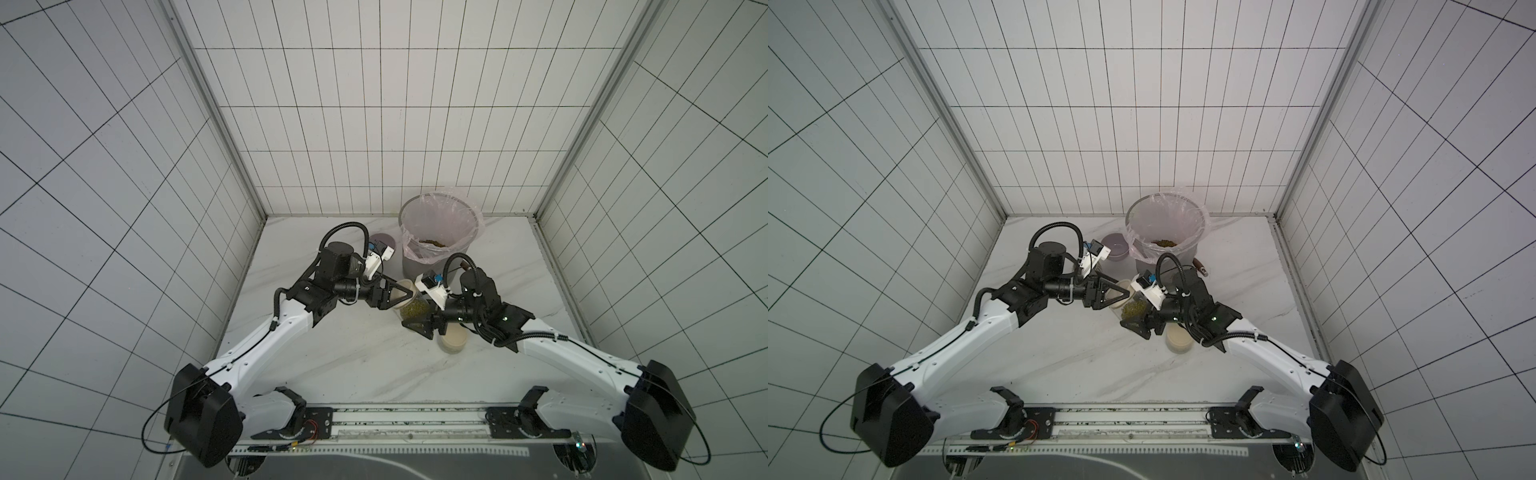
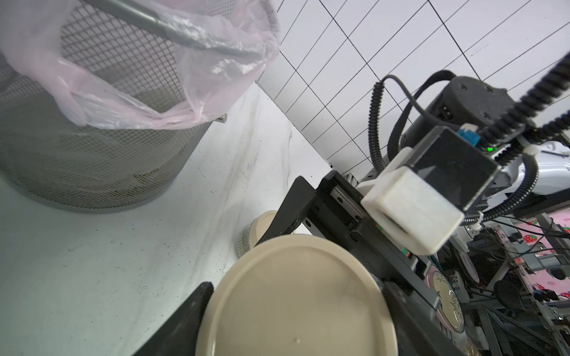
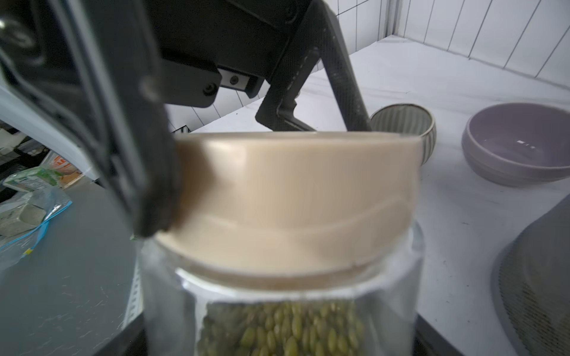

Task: Empty moldy mung beans from jars
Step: Unscrew the lid from the jar.

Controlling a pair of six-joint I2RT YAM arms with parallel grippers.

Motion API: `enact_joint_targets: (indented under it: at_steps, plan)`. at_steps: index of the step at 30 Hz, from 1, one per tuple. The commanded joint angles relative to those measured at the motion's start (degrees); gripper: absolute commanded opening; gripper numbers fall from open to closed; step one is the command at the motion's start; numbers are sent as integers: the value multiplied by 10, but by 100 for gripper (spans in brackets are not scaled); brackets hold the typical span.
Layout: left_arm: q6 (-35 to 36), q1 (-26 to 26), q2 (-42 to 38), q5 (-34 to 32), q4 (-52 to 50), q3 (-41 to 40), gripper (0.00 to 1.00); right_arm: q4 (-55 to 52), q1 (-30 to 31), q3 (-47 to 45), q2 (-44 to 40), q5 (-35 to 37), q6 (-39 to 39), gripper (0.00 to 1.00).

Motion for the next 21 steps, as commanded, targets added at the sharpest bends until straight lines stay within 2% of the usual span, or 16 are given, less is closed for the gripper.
enact_joint_targets:
  at_steps: [1, 10, 21]
  plan:
    - [-74, -4, 4, -79, -97, 22, 44, 153, 8, 20, -31, 95, -73, 61]
    - [-103, -15, 30, -125, -201, 82, 38, 225, 40, -7, -32, 153, -123, 57]
    - [-148, -16, 75, -160, -338, 157, 37, 295, 92, -46, -37, 270, -225, 54]
